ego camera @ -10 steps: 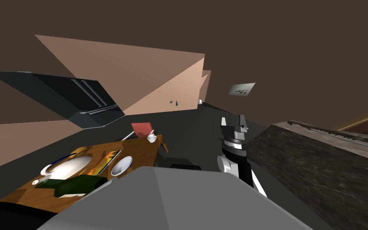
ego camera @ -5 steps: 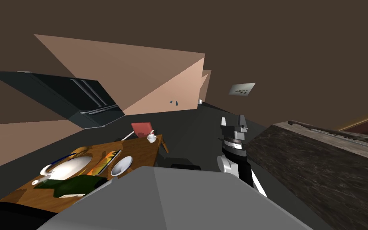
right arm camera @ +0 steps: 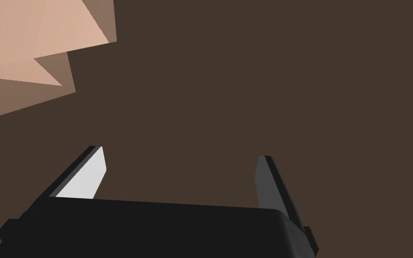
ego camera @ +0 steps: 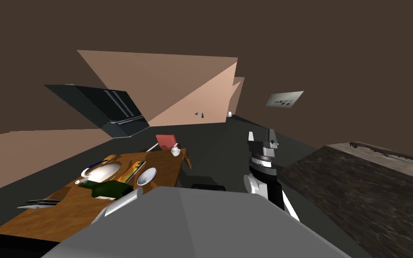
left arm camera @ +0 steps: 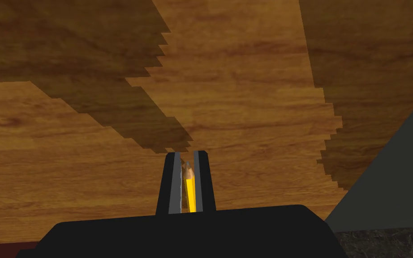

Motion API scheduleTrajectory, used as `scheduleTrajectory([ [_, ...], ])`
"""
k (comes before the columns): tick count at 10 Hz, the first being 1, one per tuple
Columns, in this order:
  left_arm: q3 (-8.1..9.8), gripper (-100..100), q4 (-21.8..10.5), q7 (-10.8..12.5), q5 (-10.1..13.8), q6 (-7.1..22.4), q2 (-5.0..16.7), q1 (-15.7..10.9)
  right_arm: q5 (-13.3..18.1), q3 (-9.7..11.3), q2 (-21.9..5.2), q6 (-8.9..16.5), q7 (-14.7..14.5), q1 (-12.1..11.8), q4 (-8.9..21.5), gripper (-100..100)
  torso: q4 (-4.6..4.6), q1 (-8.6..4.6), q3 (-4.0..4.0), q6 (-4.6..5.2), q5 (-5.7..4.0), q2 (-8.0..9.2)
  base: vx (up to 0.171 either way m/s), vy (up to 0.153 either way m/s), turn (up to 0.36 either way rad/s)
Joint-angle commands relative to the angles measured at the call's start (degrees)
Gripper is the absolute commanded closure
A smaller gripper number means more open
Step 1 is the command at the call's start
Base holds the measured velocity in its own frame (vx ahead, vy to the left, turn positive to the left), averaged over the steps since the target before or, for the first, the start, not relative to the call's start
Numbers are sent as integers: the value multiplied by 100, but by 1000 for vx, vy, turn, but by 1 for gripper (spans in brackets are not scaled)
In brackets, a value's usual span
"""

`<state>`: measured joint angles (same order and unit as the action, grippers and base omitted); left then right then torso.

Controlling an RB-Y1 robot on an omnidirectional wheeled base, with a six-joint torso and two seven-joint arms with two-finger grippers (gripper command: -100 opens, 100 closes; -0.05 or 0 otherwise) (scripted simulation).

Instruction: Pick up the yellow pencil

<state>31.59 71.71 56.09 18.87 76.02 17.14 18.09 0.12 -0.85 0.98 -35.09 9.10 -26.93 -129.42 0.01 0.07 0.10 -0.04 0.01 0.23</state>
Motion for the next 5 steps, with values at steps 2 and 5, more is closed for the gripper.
scheduleTrajectory([
  [2,38,100,86,-55,-343,331,-70,-411,0,0,0,0,0,0,0,0,-1,3,-1,-2,-1,0,-37,11,164],
  [5,71,100,175,-108,-748,675,-171,-874,0,0,0,0,0,0,0,0,-1,0,-1,0,-1,-2,-35,10,182],
])
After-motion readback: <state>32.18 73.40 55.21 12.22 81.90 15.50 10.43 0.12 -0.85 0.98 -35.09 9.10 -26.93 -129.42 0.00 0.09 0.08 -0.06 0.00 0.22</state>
